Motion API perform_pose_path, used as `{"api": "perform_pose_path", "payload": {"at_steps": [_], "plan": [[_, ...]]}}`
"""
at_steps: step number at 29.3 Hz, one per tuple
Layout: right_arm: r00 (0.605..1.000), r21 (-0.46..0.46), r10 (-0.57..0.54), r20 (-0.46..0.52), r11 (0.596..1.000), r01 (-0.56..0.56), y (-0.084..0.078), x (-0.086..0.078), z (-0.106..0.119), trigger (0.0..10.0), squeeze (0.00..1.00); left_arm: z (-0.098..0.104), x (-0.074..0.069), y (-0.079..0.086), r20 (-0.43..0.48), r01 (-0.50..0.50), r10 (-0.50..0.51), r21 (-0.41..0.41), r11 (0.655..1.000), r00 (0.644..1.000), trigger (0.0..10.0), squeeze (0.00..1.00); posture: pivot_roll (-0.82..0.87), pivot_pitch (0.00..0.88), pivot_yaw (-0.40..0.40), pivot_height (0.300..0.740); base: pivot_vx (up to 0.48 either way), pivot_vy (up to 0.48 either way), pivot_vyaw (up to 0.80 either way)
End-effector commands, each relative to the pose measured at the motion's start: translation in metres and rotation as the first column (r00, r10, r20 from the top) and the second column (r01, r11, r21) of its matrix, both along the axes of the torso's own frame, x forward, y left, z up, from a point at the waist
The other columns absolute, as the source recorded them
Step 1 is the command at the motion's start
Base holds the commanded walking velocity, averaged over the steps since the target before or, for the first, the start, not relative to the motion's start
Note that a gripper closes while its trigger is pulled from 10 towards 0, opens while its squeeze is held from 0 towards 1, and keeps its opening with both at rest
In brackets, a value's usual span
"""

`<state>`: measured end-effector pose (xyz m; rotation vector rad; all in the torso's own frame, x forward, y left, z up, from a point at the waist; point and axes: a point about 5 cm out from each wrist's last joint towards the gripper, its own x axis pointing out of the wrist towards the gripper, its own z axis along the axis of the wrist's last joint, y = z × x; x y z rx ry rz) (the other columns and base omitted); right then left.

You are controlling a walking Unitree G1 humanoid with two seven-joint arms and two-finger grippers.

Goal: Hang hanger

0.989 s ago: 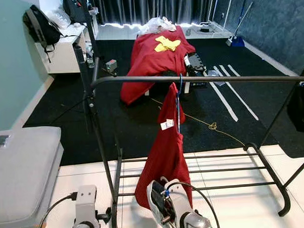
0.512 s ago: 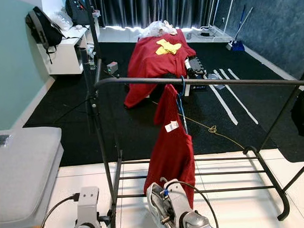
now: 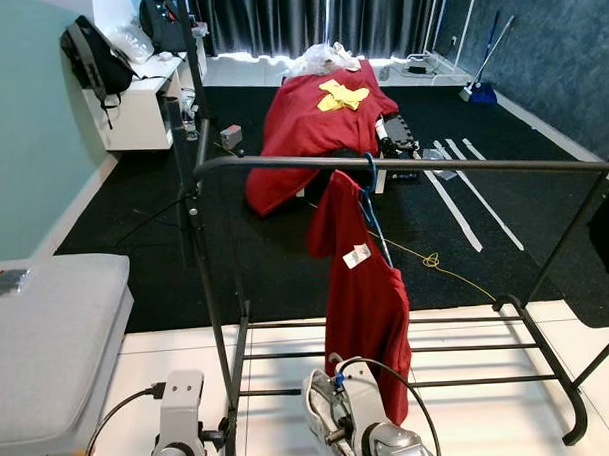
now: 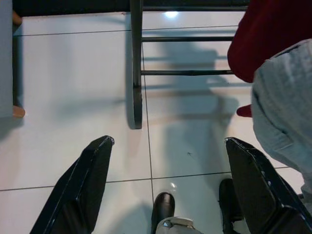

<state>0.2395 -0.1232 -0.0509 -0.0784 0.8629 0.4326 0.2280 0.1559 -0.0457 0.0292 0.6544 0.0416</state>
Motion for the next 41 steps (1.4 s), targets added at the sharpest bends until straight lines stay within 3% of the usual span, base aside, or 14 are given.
{"api": "perform_pose_path", "payload": {"at_steps": [1,6,10,19,30,41], "plan": [[0.999,0.006,0.043,0.023,0.999,-0.043,0.007,0.005,0.004,10.0,0.0,-0.003,-0.002,-0.002,-0.03,0.023,-0.022,0.018,1.0,0.999,10.0,0.0,0.1,0.005,-0.073,0.74,0.0,0.0,0.0],[0.999,0.017,0.032,0.006,0.999,-0.032,0.007,0.003,0.003,10.0,0.0,-0.003,-0.003,-0.003,-0.029,0.029,-0.029,0.021,0.999,0.999,10.0,0.0,0.12,0.0,-0.093,0.74,0.0,0.0,0.0],[0.998,0.02,0.057,-0.004,0.998,-0.057,0.008,0.002,0.002,10.0,0.0,0.0,-0.001,0.006,0.001,-0.041,0.041,0.007,0.999,0.999,10.0,0.0,0.11,0.0,-0.078,0.74,0.0,0.0,0.0],[1.0,0.034,0.0,0.005,0.999,0.0,0.004,0.006,0.004,10.0,0.0,-0.001,0.0,0.0,-0.012,-0.014,0.014,-0.033,0.999,1.0,10.0,0.0,0.13,0.0,-0.094,0.74,0.0,0.0,0.0],[1.0,0.02,-0.004,0.006,1.0,0.004,0.003,0.004,0.003,10.0,0.0,0.001,0.002,0.002,-0.004,0.02,-0.02,0.013,1.0,1.0,10.0,0.0,0.13,0.006,-0.078,0.74,0.0,0.0,0.0],[0.998,0.019,-0.043,0.035,0.999,0.042,-0.001,0.011,0.007,10.0,0.0,0.004,0.007,0.01,0.009,-0.046,0.046,-0.014,0.999,0.999,10.0,0.0,0.12,0.0,-0.074,0.74,0.0,0.0,0.0]]}}
